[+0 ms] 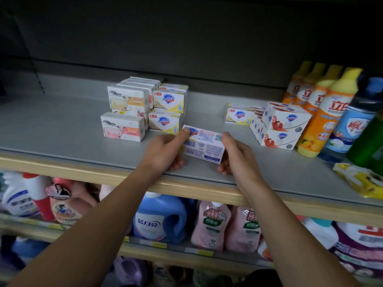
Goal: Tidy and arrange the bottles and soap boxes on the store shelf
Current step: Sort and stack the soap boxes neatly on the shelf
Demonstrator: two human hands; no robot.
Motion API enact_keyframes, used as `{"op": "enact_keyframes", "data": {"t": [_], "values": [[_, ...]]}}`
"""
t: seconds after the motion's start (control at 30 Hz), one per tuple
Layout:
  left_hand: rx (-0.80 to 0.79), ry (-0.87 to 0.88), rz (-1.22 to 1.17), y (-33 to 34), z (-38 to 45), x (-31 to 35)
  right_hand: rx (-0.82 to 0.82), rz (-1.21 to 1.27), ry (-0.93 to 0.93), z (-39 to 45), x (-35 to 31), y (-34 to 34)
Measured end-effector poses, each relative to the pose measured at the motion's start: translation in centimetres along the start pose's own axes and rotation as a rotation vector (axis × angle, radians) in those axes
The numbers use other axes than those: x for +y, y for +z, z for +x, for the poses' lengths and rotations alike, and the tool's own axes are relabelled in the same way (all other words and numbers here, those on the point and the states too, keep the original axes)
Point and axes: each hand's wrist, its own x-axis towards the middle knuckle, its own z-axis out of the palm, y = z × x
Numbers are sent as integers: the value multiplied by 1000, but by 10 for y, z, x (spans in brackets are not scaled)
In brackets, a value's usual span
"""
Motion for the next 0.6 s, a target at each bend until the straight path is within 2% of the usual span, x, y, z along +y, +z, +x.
{"op": "enact_keyframes", "data": {"t": [0.1,0.2,0.3,0.47,0.6], "values": [[-13,10,4,-1,0,-1,11,22,-20,1,2,-1],[-63,17,-129,-1,0,-1,-46,78,-62,1,6,-3],[-66,44,-173,-3,2,-5,-97,-49,-108,0,7,-4],[-156,134,-336,-13,1,-12,-65,-155,-104,-1,8,-1],[-163,216,-257,-9,-5,-9,-7,-193,-163,-5,4,1]]}}
